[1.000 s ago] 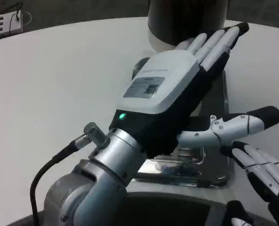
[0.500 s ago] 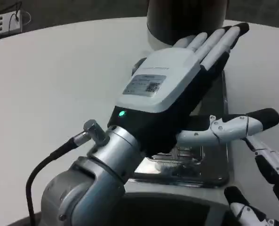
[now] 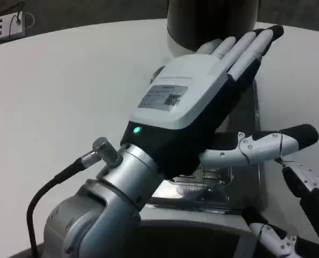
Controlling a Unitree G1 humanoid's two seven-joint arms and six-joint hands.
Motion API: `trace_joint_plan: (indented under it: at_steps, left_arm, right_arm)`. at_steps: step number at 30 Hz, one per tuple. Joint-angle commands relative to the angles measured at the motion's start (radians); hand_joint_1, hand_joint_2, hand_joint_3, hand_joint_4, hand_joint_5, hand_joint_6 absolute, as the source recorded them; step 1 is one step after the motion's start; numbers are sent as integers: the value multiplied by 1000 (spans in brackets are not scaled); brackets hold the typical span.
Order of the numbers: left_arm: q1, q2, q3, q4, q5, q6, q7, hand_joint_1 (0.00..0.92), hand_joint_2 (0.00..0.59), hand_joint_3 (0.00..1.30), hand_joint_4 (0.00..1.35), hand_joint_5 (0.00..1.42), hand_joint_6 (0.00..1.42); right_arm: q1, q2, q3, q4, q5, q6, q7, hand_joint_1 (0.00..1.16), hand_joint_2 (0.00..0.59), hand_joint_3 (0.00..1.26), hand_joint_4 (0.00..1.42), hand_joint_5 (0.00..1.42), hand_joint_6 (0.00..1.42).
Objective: Grasp the cup under the faucet to collect the drink, then remove the cup.
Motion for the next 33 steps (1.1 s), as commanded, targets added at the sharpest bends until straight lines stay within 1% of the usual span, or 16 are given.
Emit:
trace_joint_plan:
  at_steps: [1, 8, 17, 22, 24, 27, 30, 33]
  left_arm:
    - [18, 6, -8, -18, 10, -15, -19, 0, 147, 0, 0, 23, 0]
    - [34, 5, 2, -35, 16, -18, -7, 0, 148, 0, 0, 23, 0]
    - [87, -9, 33, -72, 33, -58, 79, 0, 155, 0, 0, 15, 0]
    - [154, -49, 64, -93, 35, -101, 197, 0, 158, 0, 0, 6, 0]
    - [197, -75, 84, -101, 24, -128, 270, 0, 161, 0, 0, 0, 0]
    - [246, -111, 106, -99, -15, -165, 347, 0, 163, 0, 0, 0, 0]
    - [299, -149, 128, -97, -68, -177, 395, 0, 166, 0, 0, 0, 0]
    - [347, -165, 144, -102, -89, -187, 420, 0, 168, 0, 0, 0, 0]
  right_arm:
    - [-24, -2, 17, 26, -7, 13, -5, 375, 335, 37, 66, 101, 196]
    - [-63, 4, 34, 53, -24, 24, -18, 378, 333, 26, 55, 98, 184]
    - [-92, -2, 34, 72, -17, 42, -22, 374, 328, 25, 53, 98, 182]
    - [-98, -7, 32, 80, -9, 43, -20, 372, 327, 20, 51, 97, 181]
    - [-104, -9, 31, 87, -5, 45, -19, 372, 327, 18, 48, 97, 181]
    - [-109, -13, 32, 93, -2, 41, -18, 372, 327, 17, 45, 93, 181]
    - [-117, -16, 35, 99, 2, 41, -16, 371, 324, 16, 44, 90, 181]
    - [-126, -21, 38, 108, 7, 44, -11, 371, 322, 15, 43, 88, 181]
